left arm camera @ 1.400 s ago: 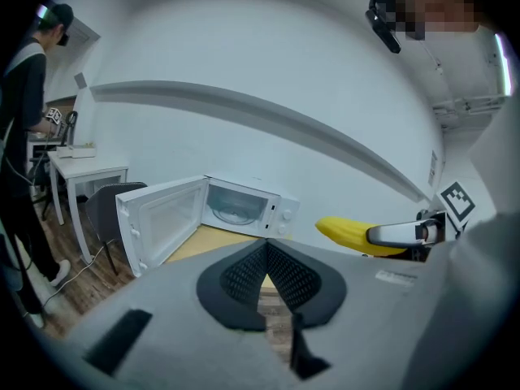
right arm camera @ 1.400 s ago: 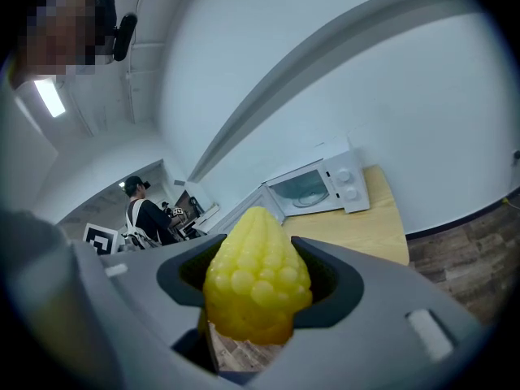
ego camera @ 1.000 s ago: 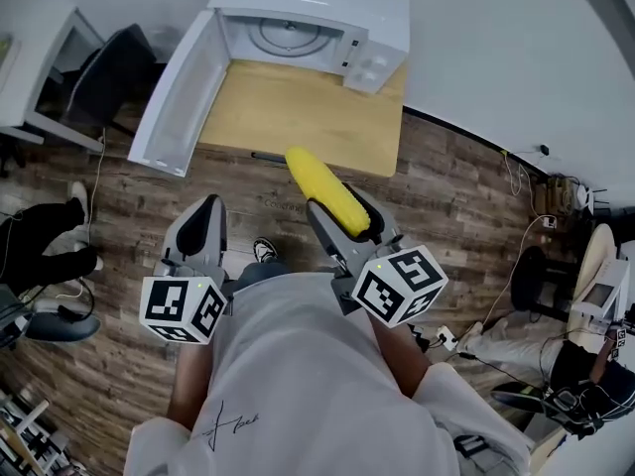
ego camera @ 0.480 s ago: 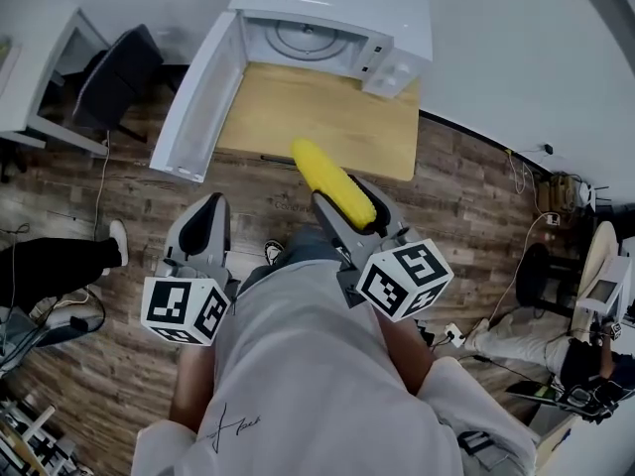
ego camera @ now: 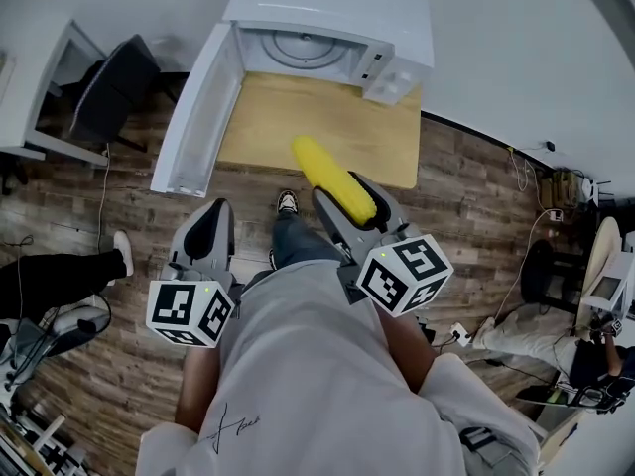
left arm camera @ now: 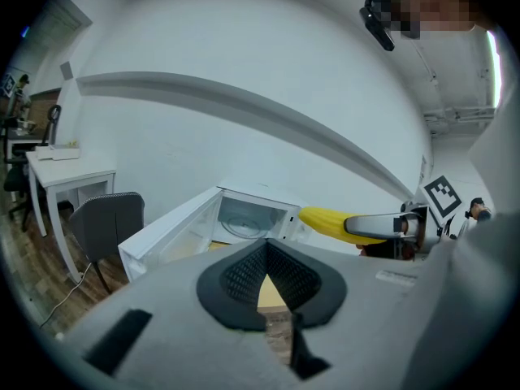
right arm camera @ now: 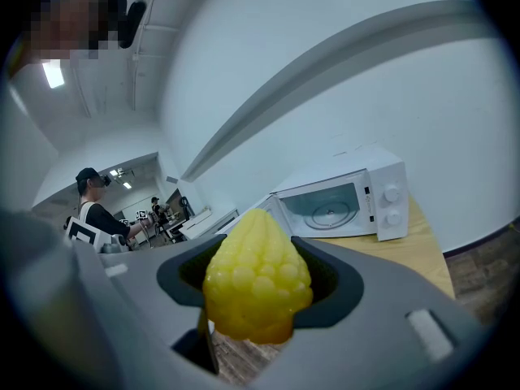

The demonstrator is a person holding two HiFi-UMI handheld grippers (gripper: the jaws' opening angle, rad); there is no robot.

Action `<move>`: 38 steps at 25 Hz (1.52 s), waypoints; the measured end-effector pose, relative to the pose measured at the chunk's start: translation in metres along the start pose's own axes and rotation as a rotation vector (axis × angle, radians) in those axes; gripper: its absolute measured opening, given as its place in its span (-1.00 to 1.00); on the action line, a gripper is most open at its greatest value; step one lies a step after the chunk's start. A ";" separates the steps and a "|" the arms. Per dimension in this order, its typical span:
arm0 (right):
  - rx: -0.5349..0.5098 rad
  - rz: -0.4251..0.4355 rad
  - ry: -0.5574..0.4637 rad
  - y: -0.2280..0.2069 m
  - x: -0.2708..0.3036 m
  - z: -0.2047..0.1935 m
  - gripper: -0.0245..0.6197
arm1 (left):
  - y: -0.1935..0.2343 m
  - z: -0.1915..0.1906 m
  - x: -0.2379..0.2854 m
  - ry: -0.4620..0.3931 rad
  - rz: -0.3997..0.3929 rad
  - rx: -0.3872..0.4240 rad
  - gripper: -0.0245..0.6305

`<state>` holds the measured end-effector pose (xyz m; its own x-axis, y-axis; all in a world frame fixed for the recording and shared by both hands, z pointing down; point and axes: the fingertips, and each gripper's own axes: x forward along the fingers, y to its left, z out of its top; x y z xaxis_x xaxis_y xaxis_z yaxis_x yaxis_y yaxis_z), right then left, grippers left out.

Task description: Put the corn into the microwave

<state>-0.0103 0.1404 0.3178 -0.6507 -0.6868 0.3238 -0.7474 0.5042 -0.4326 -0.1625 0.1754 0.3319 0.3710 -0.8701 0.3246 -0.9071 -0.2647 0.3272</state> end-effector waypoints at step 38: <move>0.059 0.027 -0.035 -0.114 0.116 0.081 -0.11 | 0.029 0.078 0.187 0.035 -0.054 0.073 -0.93</move>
<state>0.0099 -0.0386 0.3368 -0.6644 -0.6921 0.2822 -0.7200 0.4914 -0.4900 -0.1352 -0.0270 0.3332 0.4255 -0.8389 0.3395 -0.8971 -0.3417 0.2800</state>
